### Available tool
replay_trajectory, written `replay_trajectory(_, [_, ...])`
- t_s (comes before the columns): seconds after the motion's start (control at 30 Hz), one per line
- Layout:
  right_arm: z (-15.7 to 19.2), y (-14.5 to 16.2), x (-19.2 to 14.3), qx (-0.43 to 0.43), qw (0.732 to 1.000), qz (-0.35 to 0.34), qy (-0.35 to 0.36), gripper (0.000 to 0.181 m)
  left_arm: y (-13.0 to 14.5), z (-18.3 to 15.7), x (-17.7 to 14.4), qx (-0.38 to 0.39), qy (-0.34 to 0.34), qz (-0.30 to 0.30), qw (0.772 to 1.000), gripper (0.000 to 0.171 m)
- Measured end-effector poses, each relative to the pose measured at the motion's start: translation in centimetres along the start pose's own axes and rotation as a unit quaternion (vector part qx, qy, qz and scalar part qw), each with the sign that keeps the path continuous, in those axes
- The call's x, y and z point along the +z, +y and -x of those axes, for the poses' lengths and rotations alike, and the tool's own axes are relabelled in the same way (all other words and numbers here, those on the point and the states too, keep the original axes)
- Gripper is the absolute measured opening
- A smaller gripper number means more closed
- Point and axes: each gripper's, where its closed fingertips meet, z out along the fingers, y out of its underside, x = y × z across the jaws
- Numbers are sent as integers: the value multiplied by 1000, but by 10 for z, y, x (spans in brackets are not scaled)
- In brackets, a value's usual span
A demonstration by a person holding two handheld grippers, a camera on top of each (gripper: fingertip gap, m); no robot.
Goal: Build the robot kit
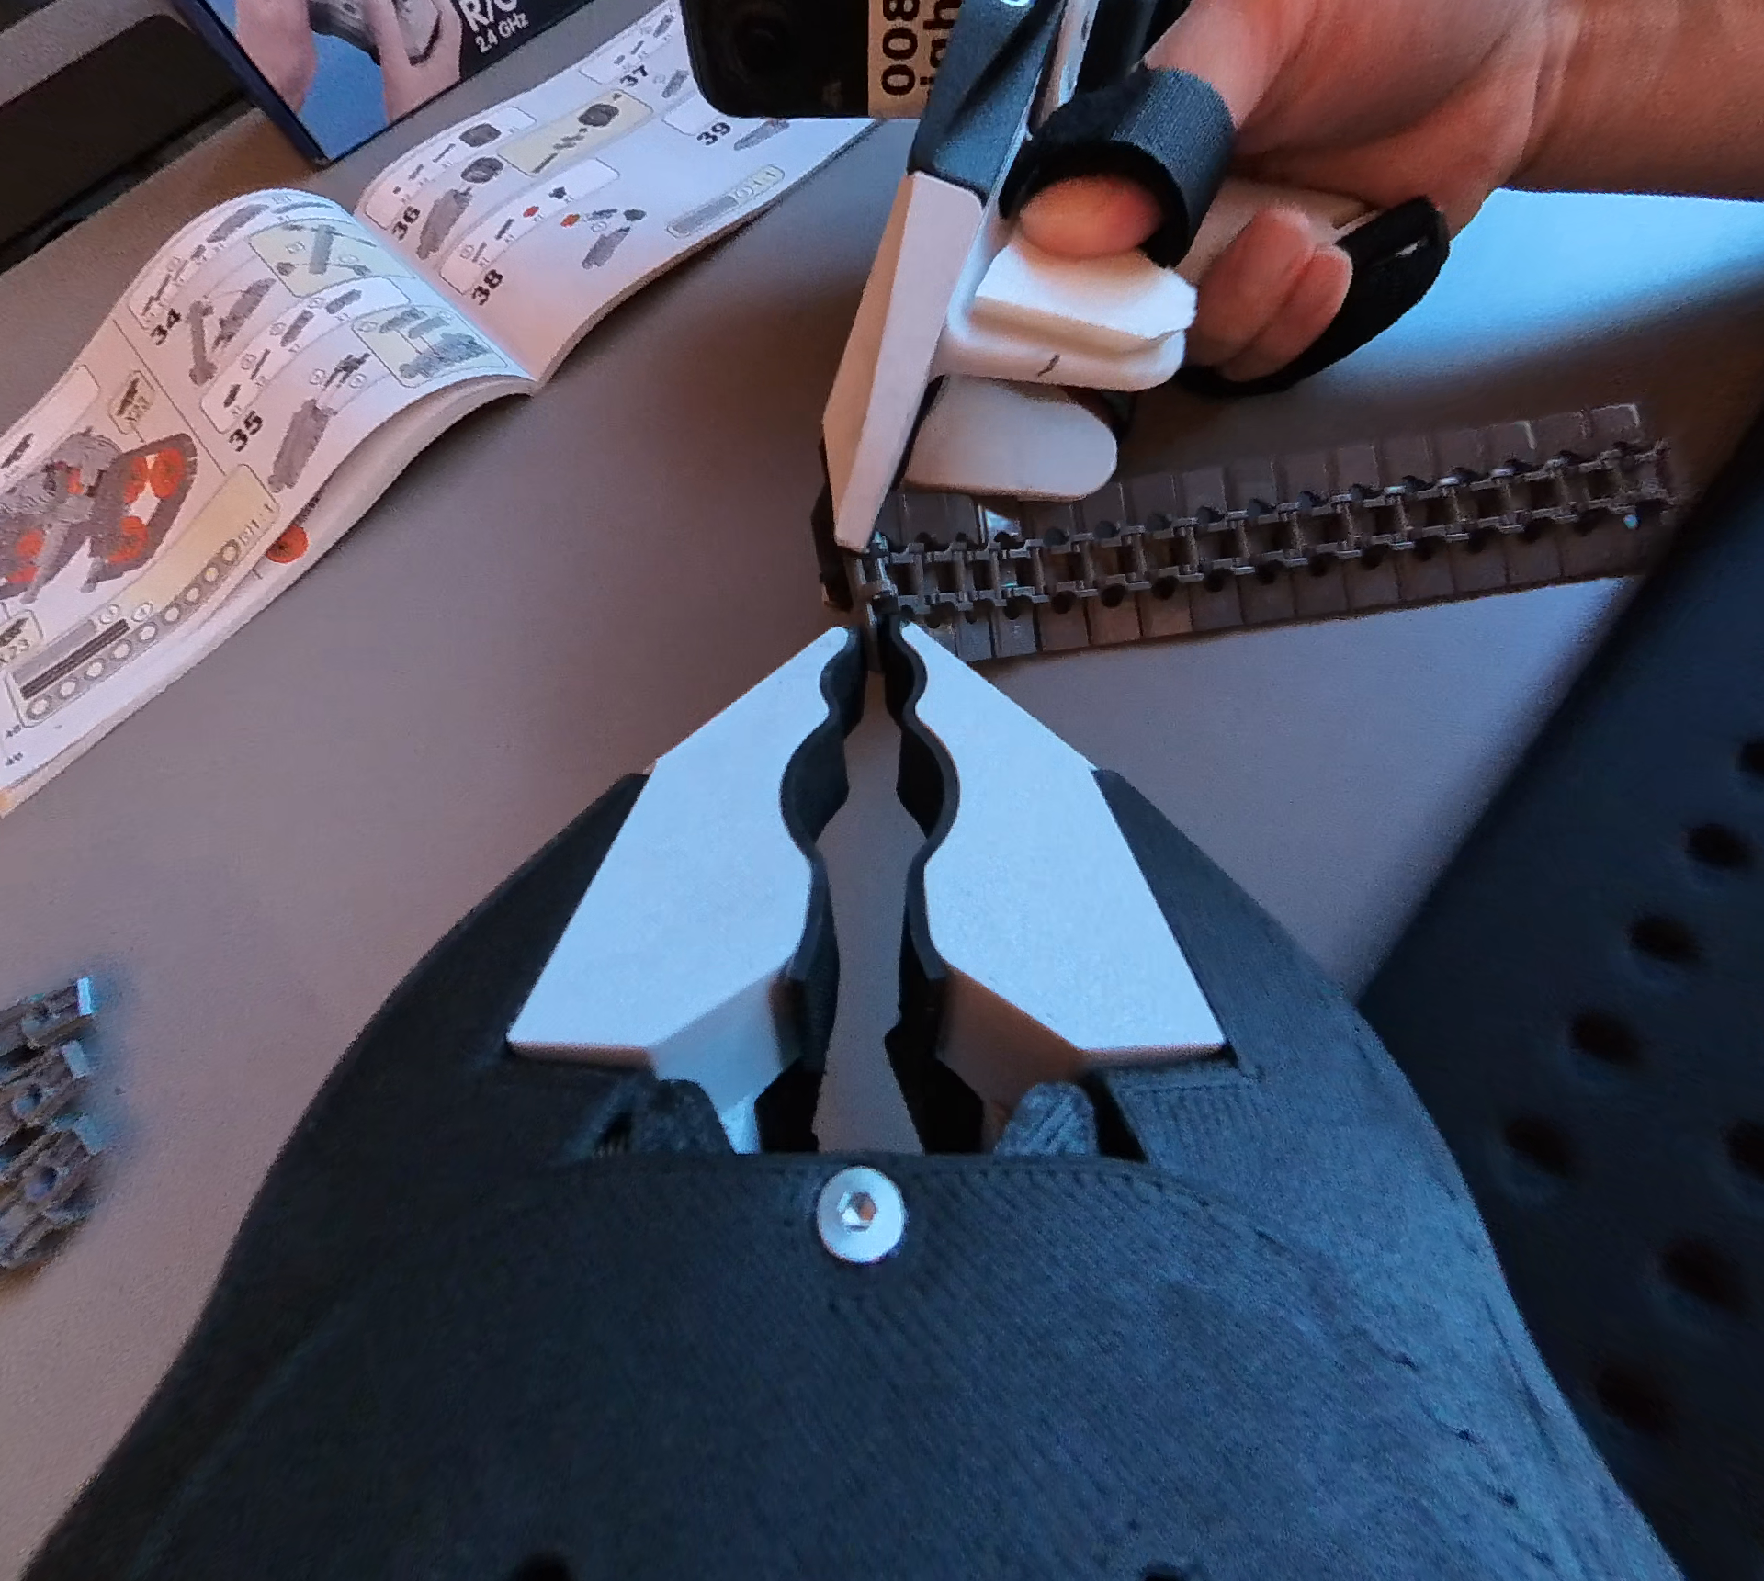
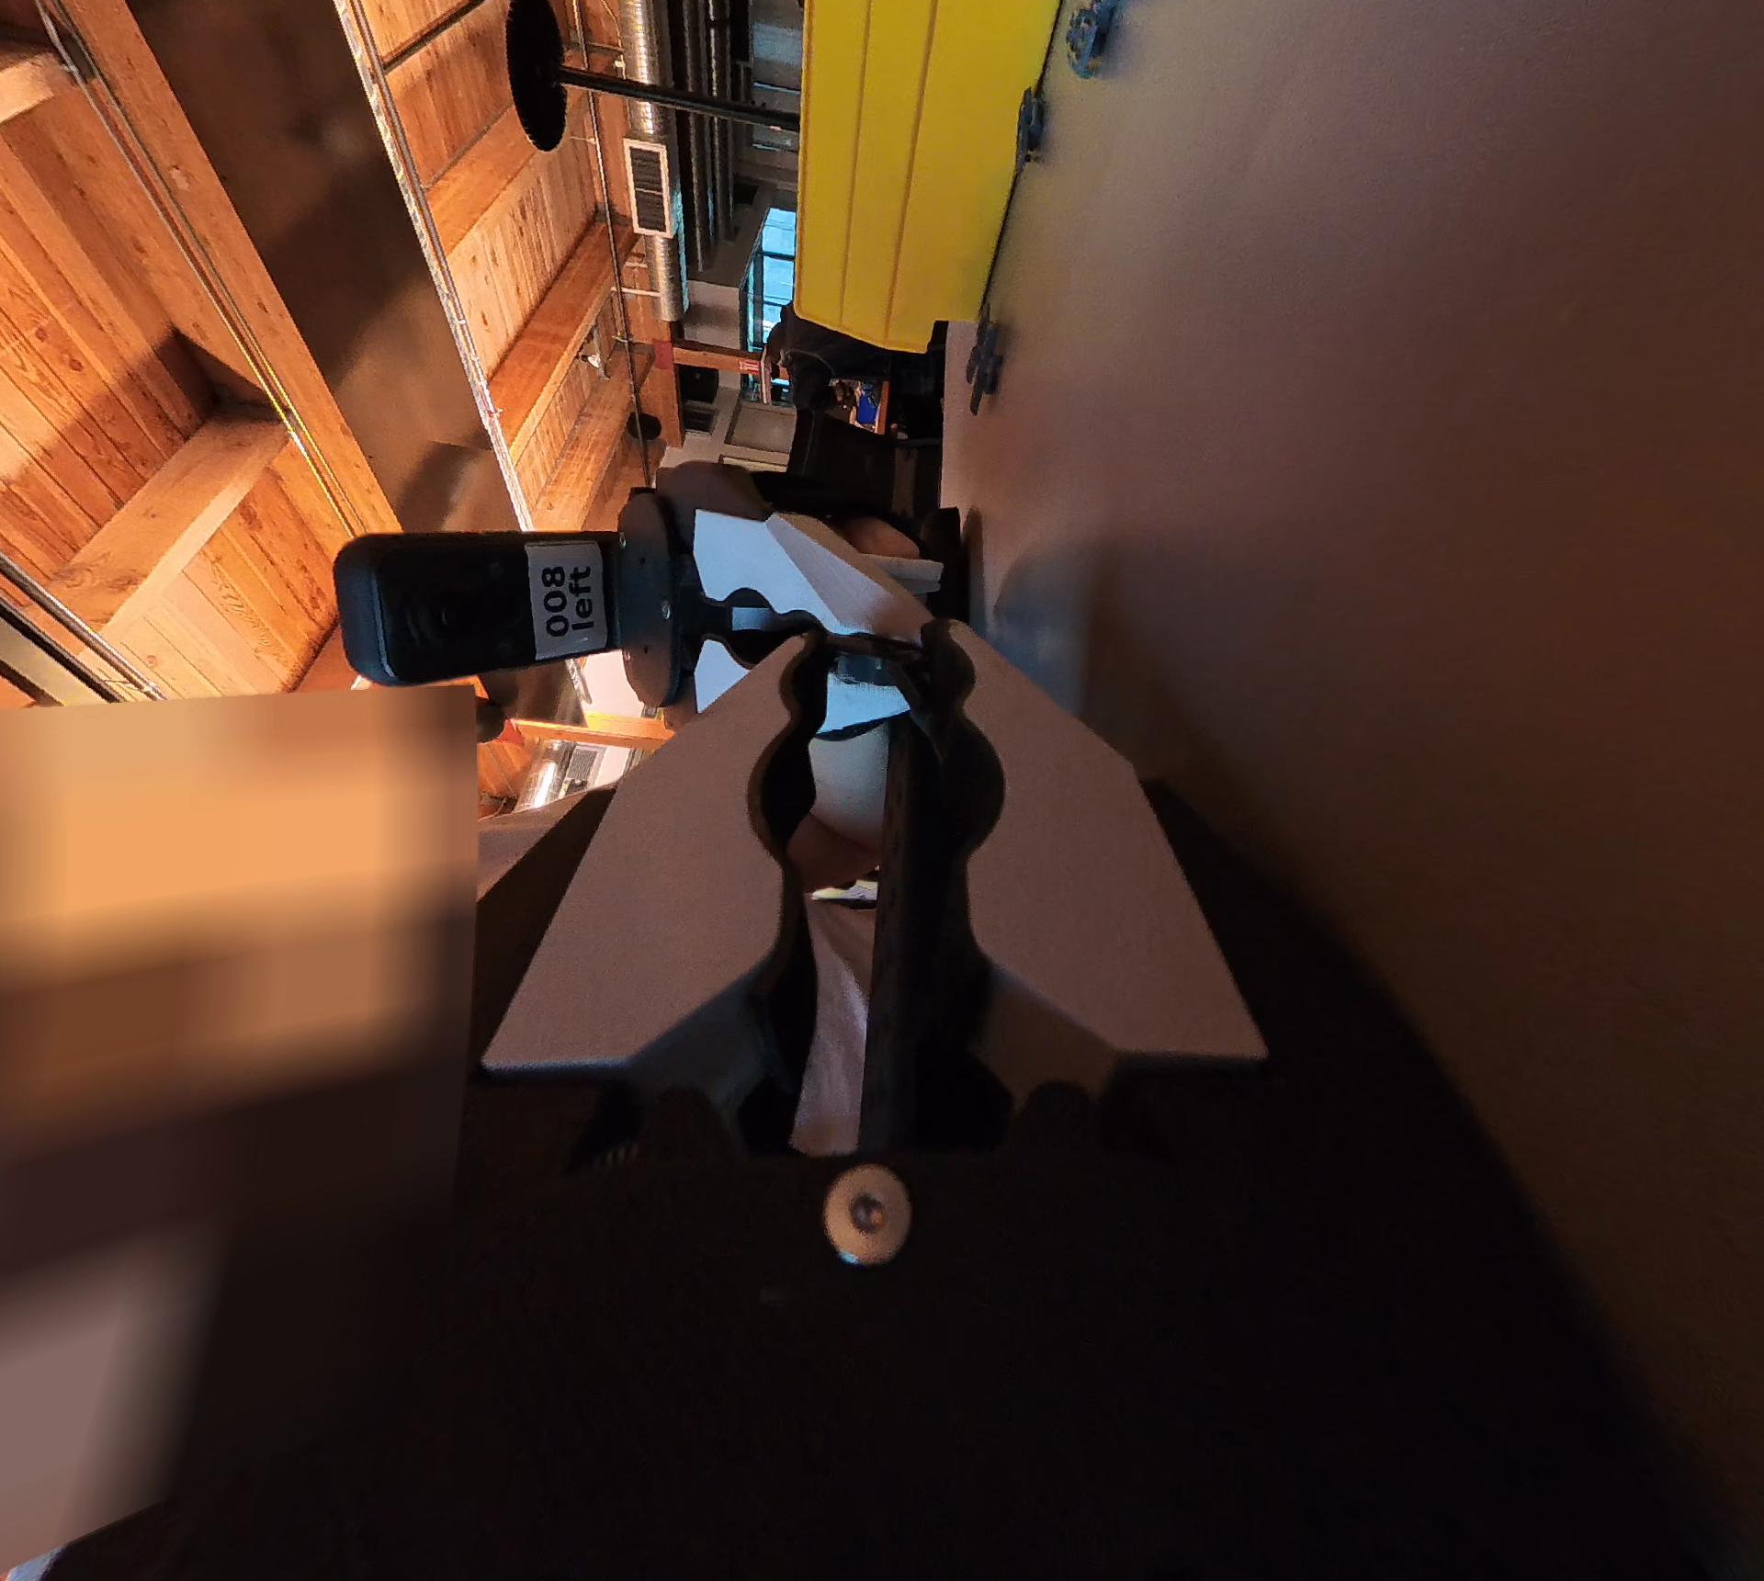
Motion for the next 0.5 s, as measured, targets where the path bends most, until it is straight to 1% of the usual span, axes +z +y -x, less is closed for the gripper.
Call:
replay_trajectory(0.13, [1,-1,-1,-4,1000,2,-6,21,-1,0,0,-49,38,-11,998,1])
replay_trajectory(0.2, [3,-3,-1,-2,1000,-4,-15,24,-1,1,0,-61,46,-15,997,1])
replay_trajectory(0.3, [4,-3,-1,-1,1000,-1,-19,26,-1,0,-1,-56,42,-16,997,1])
replay_trajectory(0.5, [0,-3,-2,-7,1000,-4,0,25,0,1,1,-27,19,-7,999,1])
